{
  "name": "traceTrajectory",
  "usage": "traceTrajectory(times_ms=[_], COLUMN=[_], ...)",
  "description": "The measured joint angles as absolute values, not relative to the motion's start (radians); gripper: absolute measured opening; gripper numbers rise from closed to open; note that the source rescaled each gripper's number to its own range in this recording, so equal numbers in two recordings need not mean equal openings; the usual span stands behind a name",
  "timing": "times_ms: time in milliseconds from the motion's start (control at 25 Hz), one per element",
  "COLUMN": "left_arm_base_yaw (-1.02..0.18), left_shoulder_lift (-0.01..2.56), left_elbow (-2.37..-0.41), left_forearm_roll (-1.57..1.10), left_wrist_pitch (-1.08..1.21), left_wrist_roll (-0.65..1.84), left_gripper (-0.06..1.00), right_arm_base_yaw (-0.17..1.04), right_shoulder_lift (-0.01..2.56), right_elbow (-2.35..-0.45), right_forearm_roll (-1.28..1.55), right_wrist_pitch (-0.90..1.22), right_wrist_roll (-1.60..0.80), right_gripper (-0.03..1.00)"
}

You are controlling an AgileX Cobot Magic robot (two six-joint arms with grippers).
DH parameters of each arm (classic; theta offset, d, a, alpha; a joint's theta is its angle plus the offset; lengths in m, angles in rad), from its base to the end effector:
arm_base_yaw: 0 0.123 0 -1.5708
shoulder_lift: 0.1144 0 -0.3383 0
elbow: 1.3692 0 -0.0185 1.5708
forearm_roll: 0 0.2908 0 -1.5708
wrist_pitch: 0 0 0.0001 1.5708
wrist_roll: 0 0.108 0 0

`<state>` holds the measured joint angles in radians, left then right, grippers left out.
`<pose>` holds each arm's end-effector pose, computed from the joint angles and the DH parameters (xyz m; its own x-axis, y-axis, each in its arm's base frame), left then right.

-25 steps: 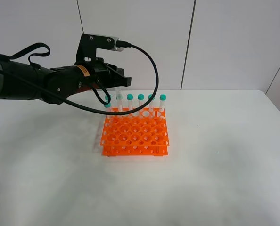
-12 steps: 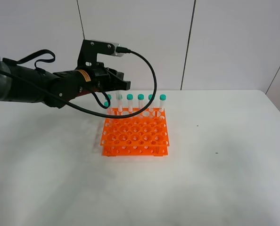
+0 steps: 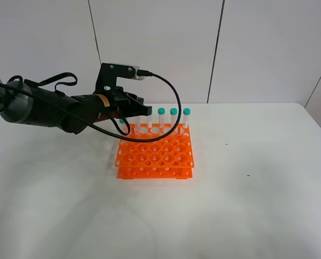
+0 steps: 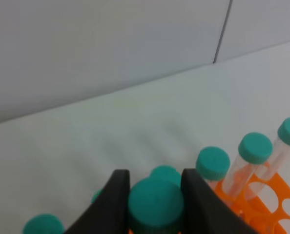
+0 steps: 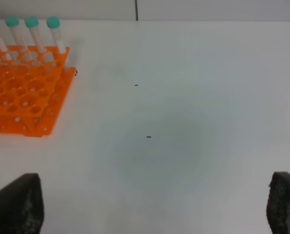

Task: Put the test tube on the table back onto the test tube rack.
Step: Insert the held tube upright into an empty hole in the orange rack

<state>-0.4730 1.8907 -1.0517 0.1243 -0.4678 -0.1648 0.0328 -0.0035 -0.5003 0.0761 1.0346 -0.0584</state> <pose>0.4164 -0.2198 0.2142 -0.2787 0.0824 -0.9568 0.4883 0.8701 -0.0673 -0.0079 0.0068 0.2916 -0.4259 -0.0334 -0.9041 -0.1001 0.9949 0.0104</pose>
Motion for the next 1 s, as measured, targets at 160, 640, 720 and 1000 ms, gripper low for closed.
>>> traceTrajectory(times_ms=[160,640,720,1000], left_arm_base_yaw=[-0.473,-0.474,-0.467,-0.463], left_shoulder_lift=[1.894,1.894,1.894,1.894], left_elbow=[-1.052,-1.038,-1.017,-0.986], left_forearm_roll=[0.124,0.163,0.172,0.175], left_wrist_pitch=[-0.475,-0.52,-0.56,-0.621], left_wrist_roll=[-0.174,-0.134,-0.132,-0.13], left_gripper=[0.01,0.01,0.01,0.01], right_arm_base_yaw=[0.033,0.033,0.033,0.033], right_shoulder_lift=[-0.004,-0.004,-0.004,-0.004], right_elbow=[-0.5,-0.5,-0.5,-0.5], right_forearm_roll=[0.076,0.076,0.076,0.076], right_wrist_pitch=[1.035,1.035,1.035,1.035], right_wrist_roll=[-0.058,-0.058,-0.058,-0.058], right_gripper=[1.0,1.0,1.0,1.0])
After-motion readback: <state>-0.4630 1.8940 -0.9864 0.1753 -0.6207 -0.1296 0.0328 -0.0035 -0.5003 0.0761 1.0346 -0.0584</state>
